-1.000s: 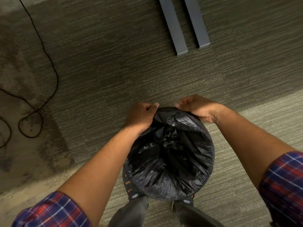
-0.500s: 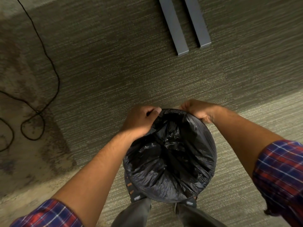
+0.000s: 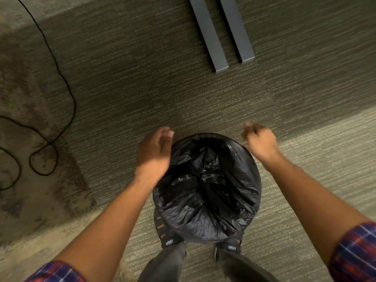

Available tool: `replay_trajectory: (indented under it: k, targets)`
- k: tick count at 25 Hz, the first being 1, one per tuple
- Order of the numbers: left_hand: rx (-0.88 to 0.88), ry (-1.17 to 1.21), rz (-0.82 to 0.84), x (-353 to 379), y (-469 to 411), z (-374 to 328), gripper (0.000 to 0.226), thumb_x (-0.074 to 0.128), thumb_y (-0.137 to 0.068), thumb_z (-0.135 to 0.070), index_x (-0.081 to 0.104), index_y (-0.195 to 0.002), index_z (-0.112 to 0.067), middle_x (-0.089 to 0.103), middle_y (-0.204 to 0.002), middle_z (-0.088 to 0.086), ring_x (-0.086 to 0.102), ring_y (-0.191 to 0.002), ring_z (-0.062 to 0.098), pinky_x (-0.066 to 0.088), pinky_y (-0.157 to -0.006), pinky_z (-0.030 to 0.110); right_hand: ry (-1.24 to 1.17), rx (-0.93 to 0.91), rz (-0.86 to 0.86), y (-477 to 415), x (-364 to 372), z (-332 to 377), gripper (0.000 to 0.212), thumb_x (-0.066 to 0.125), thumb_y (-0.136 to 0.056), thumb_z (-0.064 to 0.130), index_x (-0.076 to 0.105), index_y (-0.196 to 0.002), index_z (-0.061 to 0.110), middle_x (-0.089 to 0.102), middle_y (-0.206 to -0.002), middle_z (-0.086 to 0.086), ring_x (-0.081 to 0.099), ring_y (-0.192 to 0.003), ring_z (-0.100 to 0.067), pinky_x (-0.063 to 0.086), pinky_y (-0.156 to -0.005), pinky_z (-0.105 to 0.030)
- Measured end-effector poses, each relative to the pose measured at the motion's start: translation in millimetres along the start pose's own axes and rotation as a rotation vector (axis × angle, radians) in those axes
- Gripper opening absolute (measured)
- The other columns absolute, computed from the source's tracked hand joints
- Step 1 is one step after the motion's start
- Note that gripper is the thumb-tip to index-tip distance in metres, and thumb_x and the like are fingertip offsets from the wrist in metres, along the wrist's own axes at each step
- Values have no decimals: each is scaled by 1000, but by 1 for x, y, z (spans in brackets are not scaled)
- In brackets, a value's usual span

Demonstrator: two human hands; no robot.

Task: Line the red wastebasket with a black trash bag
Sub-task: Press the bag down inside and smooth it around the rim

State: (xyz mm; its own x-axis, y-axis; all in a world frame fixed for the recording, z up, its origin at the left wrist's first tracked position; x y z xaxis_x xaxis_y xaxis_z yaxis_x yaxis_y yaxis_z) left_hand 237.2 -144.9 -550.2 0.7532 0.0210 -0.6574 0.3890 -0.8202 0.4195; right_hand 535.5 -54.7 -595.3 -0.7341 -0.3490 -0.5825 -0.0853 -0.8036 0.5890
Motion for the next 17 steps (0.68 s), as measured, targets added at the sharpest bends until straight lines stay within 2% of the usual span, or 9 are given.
replay_trajectory:
  k: [2,3,5,7,9,11,13,14,17]
  targets:
    - [4,-29,-126,-19,20,18,27,59,-108,-25,72,-127,-11,76,-122,4,73,-101,19,40,-74,3,78,-73,-151,37,-13,-13,52,39,-108,50,63,-85,9,64,-81,-5,57,-76,-24,44,-65,-32]
    - [-27,-49,-163,-26,33,29,25,60,-107,-19,73,-124,-8,78,-119,9,74,-100,25,44,-77,12,117,-105,-211,60,-17,-19,48,39,-110,46,64,-90,9,63,-85,-5,56,-79,-21,43,-65,-31]
    - [-141,-109,-171,-29,65,46,29,61,-106,-21,73,-126,-5,80,-112,14,76,-92,31,52,-80,28,244,-247,-329,109,-15,-24,38,42,-110,36,67,-108,7,65,-101,-8,57,-94,-18,50,-80,-34]
    - [-266,-106,-102,-20,95,59,42,62,-105,-31,66,-137,-4,77,-125,16,74,-108,33,59,-94,43,313,-490,-314,151,5,-16,31,47,-106,27,70,-113,7,68,-108,-7,59,-100,-18,53,-90,-38]
    - [-428,-70,-24,-6,117,64,57,64,-104,-36,53,-151,-6,67,-144,17,65,-130,36,54,-110,50,439,-629,-21,166,47,-5,39,47,-103,34,69,-128,13,70,-125,-5,64,-115,-22,54,-97,-43]
    - [-529,-22,0,7,128,68,59,63,-105,-33,48,-156,-8,66,-148,16,63,-134,37,51,-113,46,579,-526,386,159,98,-4,58,38,-104,50,47,-154,22,54,-154,-3,51,-140,-25,45,-110,-48]
    - [-523,29,-23,16,132,67,44,61,-106,-26,57,-147,-11,75,-131,10,70,-120,33,54,-101,39,623,-343,655,143,139,-17,71,29,-104,61,24,-165,24,32,-170,-4,33,-155,-25,32,-122,-50]
    - [-514,35,-35,18,133,65,34,59,-106,-23,63,-138,-12,78,-119,6,72,-109,31,55,-94,37,589,-261,738,135,156,-26,76,27,-103,64,19,-166,23,25,-173,-4,26,-158,-24,27,-125,-49]
    - [-470,21,-50,22,128,70,17,58,-105,-19,69,-117,-13,78,-99,3,74,-93,30,58,-84,39,418,-72,855,128,185,-44,81,30,-99,71,22,-165,25,25,-173,-3,24,-159,-21,20,-129,-42]
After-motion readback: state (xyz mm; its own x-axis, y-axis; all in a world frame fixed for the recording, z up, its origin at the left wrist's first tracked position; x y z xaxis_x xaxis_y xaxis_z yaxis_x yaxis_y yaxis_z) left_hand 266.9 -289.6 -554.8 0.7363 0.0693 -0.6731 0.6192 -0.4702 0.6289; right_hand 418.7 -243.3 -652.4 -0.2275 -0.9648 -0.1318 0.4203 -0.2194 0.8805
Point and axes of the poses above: each hand's wrist, its own y-axis away from the middle knuckle, its own x-axis out of the palm, z = x × y, the point moved 4 cm from there along -y, towards the middle knuckle
